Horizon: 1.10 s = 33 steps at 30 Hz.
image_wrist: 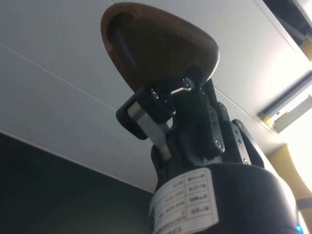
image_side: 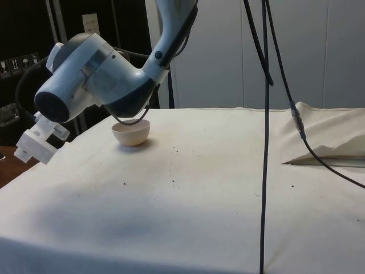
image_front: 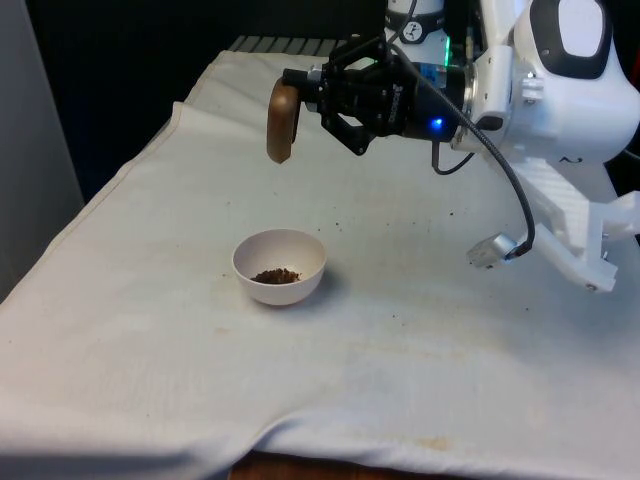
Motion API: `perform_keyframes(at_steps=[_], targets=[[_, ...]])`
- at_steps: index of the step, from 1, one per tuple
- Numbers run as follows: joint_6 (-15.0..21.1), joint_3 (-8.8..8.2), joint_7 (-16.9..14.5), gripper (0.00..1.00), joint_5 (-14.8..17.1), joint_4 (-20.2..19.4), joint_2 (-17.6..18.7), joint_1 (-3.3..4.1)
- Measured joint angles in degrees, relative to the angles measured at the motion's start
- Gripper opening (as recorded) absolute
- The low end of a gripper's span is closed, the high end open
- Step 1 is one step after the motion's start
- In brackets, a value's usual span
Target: Pour the coffee beans from the cup into the bowl.
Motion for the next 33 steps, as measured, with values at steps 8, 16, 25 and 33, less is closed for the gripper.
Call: perform_keyframes(at_steps=[8,16,25,33], targets=[[-0.1,0.00,0.2,0.00,0.0,0.0,0.0,0.00],[0.0,0.11,0.5,0.00,0.0,0.0,0.0,-0.11],[0.3,1.32,1.8,0.00,1.7,0.6,0.0,-0.97],[0.5,2.23,3.0,0.00,3.3,0.8,-0.2,-1.60]])
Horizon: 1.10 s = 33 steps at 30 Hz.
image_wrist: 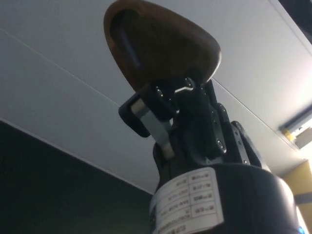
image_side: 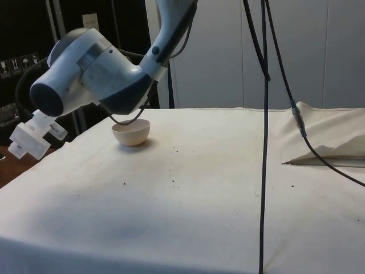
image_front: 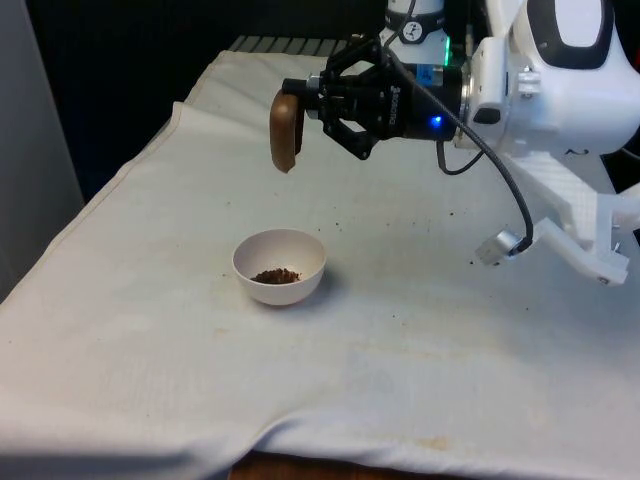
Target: Pour the coffee beans from the cup into the bowl.
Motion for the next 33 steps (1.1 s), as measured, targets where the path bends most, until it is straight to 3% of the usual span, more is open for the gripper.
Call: perform_keyframes(at_steps=[12,33], targets=[[0.0,1.09,1.9,0.00,3.6,0.0,-1.0,-0.80],[0.0,1.38,4.3,0.00,11.3,-1.6,-4.0,-0.97]])
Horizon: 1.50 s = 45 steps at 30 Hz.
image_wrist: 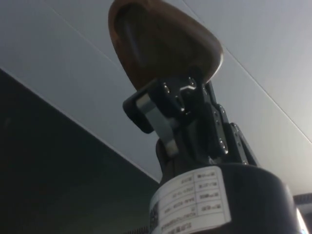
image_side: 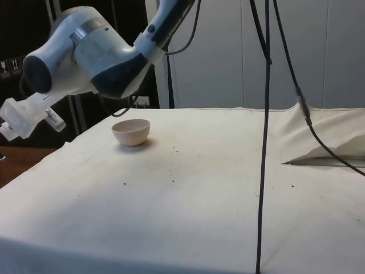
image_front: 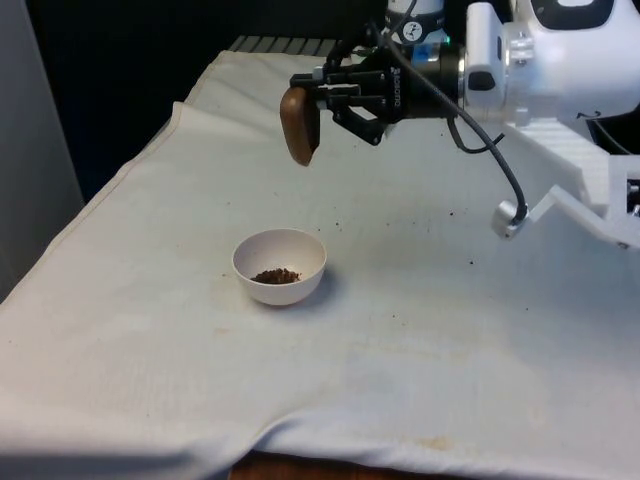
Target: Pour the coffee beans from the cup into the bowl.
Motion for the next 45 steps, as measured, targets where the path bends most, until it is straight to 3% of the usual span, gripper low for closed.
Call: perform_keyframes(at_steps=[15,28,45], targets=[[0.0,0.06,1.4,0.00,5.8,-1.3,-2.2,-0.11],[1.2,0.06,2.2,0.00,10.3,-2.5,-4.4,-1.15],[2.4,0.06,4.2,0.00,16.3,-3.9,-5.6,-1.43]])
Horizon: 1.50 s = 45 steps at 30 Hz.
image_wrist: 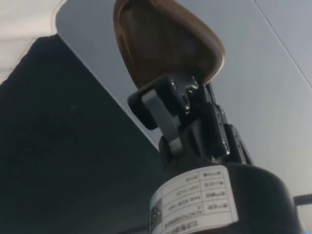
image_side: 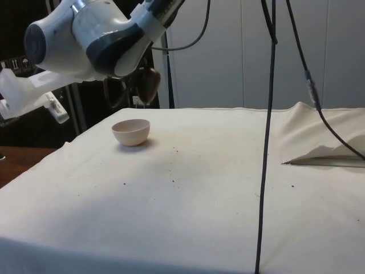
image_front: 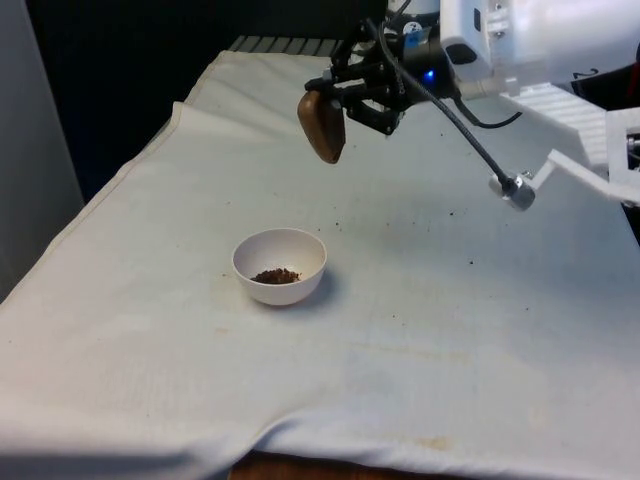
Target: Pour the coffee beans from the cup into the bowl.
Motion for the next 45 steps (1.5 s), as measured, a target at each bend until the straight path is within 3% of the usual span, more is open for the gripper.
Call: perform_keyframes(at_steps=[25,35,45], targets=[[4.6,-0.11,2.1,0.00,6.8,-0.9,-0.8,-1.72],[7.4,-0.23,3.2,0.00,9.8,-2.9,-2.1,-2.69],[9.3,-0.29,4.2,0.00,12.9,-5.7,-4.0,-2.98]])
